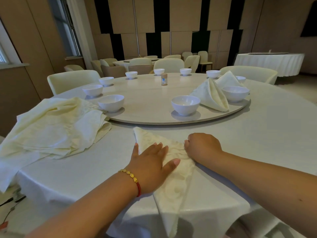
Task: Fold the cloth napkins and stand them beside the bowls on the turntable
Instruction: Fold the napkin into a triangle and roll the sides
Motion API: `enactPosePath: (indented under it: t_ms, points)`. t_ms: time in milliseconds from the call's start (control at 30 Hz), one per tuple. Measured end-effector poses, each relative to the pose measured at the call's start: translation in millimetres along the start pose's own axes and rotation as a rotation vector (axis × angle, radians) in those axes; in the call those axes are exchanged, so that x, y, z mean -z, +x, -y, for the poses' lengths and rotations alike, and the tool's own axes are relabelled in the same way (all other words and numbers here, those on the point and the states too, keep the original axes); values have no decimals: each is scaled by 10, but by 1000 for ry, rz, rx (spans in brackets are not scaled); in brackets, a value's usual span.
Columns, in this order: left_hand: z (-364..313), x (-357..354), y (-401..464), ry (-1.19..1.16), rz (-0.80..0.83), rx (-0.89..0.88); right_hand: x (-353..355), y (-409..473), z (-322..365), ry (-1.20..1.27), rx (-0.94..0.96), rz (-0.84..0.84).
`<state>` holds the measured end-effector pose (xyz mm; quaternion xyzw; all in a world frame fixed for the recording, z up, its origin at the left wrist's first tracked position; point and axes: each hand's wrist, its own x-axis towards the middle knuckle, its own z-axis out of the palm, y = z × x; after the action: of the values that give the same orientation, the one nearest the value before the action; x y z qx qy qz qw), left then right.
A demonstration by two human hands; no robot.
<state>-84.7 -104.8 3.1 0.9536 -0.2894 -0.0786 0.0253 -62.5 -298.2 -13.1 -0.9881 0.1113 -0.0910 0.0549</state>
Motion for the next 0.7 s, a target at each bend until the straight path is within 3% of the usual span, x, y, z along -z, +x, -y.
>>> enactPosePath:
  t_ms: [167,400,467,567,633,700]
  points:
    - [1,-82,-53,15,77,5,30,-149,-30,28,-5,-25]
    - [-2,-148,-57,35,41,0,65,-134,-26,61,-45,-5]
    - [-4,-156,-51,38,38,1,94,-130,-41,96,-27,-106]
    - [-5,-165,-29,39,44,5,146,-201,-6,230,180,-451]
    - [0,-177,-25,45,34,5,151,-290,35,395,398,-434]
    - [6,-191,-23,52,16,-3,112,-395,71,457,542,-275]
